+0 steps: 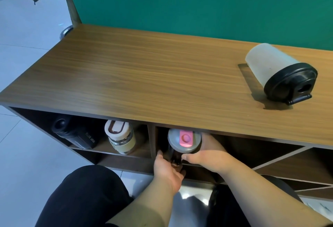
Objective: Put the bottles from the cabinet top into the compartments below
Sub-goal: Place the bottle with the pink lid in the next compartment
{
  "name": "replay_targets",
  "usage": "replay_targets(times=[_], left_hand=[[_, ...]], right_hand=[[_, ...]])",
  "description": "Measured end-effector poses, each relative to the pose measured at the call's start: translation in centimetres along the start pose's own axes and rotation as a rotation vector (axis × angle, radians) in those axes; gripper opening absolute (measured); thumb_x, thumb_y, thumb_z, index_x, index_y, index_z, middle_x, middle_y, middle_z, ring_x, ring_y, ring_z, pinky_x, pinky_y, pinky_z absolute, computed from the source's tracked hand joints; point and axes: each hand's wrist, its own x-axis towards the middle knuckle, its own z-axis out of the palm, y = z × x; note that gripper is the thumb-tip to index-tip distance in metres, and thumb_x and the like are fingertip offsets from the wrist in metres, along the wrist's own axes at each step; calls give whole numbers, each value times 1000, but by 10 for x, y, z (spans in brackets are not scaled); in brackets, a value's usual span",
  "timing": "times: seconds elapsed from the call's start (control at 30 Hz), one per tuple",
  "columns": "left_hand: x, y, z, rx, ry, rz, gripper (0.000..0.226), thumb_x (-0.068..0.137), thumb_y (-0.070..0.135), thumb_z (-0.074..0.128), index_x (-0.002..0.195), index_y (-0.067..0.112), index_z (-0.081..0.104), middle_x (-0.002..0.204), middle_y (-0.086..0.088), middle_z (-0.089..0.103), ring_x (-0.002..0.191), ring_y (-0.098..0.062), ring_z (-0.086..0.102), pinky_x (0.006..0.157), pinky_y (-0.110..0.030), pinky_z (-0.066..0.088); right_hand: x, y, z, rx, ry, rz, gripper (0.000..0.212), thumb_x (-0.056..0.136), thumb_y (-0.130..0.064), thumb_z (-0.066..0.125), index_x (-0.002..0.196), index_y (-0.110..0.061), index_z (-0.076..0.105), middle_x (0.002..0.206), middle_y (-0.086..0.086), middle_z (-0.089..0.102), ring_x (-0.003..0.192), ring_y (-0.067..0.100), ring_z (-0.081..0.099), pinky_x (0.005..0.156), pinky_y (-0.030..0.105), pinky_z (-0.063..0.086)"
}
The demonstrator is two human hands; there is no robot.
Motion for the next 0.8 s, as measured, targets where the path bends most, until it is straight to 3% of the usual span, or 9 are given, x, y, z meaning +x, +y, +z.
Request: replay_targets(times=[0.1,0.2,0.27,0.4,0.47,0.57,0.63,0.7,0.8], left_hand=[[-3,-3,-6,125,53,-30,68,100,56,35,148,9,49,142,-19,59,143,-35,45,124,-53,26],[-21,-8,-8,303,71,-75,61,106,41,31,160,12,29,159,-20,43,150,-35,35,124,-51,19],[-32,-16,-7,459,43,-106,53,106,37,35,153,12,40,149,-20,55,139,-37,48,118,-51,27],[-57,-35,-1,688,-143,-215,43,102,39,45,119,5,66,92,-16,69,86,-31,61,88,-42,39],[-69,-42,4,749,-219,-222,40,102,40,45,108,7,67,92,-15,70,81,-30,63,83,-40,40],[-84,-44,11,859,-261,-162,35,102,40,49,115,12,64,108,-13,70,100,-32,67,96,-45,43],[-91,-42,12,915,-278,-125,35,102,41,49,120,14,63,110,-10,70,113,-33,64,104,-47,42],[-96,-38,16,904,-285,-101,35,102,40,48,121,15,63,109,-9,70,112,-32,63,104,-48,42],[-110,-33,22,868,-293,-71,32,103,39,49,115,13,65,112,-12,70,105,-31,64,107,-50,41]], right_hand=[[-14,3,-5,-86,75,68,77,58,-32,84,126,-42,49,125,-17,62,117,3,56,104,30,44],[-37,4,-11,-129,84,153,91,72,-19,74,148,-35,28,139,-18,42,131,4,40,106,21,30],[-57,0,-17,-97,113,180,73,79,-11,67,142,-37,41,139,-19,49,131,0,44,108,21,30],[-112,-28,-40,8,340,134,32,88,-9,66,98,-39,70,92,-21,74,92,-5,66,93,27,50],[-132,-45,-57,49,565,40,27,87,-10,70,92,-37,72,86,-22,73,86,-4,66,80,25,50],[-137,-61,-90,5,840,-58,28,86,-16,70,101,-40,65,92,-16,69,88,2,62,77,26,51],[-124,-63,-115,-106,911,-38,47,83,-26,73,125,-34,54,120,-14,57,108,7,55,94,33,48],[-103,-64,-138,-155,929,45,79,77,-41,77,143,-25,38,141,-5,43,131,15,41,109,39,38],[-72,-70,-158,-138,917,159,110,62,-66,74,150,-22,25,152,2,36,140,24,36,112,50,34]])
